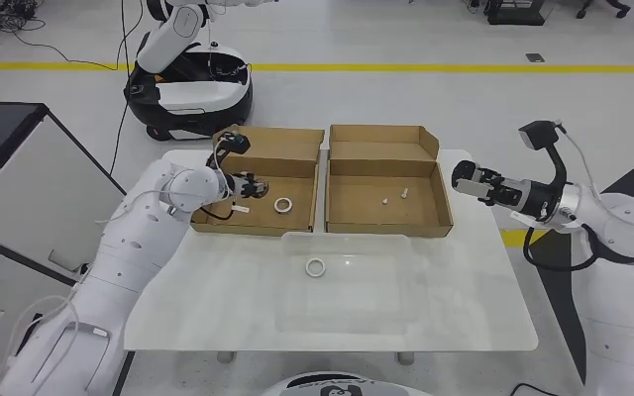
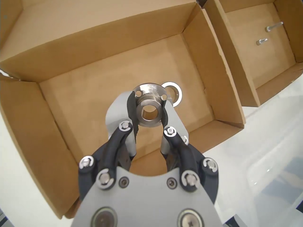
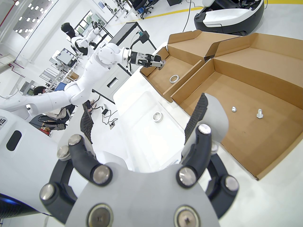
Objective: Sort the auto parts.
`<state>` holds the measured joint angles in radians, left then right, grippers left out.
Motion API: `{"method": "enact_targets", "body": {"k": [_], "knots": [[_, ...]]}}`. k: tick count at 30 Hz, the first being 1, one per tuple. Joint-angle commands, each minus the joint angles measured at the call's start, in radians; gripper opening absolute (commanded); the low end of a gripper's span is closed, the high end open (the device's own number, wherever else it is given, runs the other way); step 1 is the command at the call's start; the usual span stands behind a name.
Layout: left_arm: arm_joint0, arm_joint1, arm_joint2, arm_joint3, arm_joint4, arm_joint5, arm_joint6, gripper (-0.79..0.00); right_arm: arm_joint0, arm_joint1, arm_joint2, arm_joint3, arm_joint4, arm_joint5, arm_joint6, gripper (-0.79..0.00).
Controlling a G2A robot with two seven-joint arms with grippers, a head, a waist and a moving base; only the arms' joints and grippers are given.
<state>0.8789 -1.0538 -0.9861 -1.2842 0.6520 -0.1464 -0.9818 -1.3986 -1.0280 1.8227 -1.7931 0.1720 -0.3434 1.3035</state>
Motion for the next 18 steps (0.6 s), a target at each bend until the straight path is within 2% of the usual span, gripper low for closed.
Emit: {"method": "enact_targets", "body": {"k": [1,10,18], "knots": [[-0.014,-0.003,0.016,0.02,0.023,-0.013,-0.006,-0.785,0.0,0.0,0.0,0.0,0.0,0.0,0.0,0.0],[-0.049,-0.014,0.064,0.115,0.112,-0.069,-0.013,-0.785,0.0,0.0,0.0,0.0,0.0,0.0,0.0,0.0],[-0.058,-0.022,0.082,0.16,0.139,-0.096,0.014,-0.785,0.0,0.0,0.0,0.0,0.0,0.0,0.0,0.0]]}}
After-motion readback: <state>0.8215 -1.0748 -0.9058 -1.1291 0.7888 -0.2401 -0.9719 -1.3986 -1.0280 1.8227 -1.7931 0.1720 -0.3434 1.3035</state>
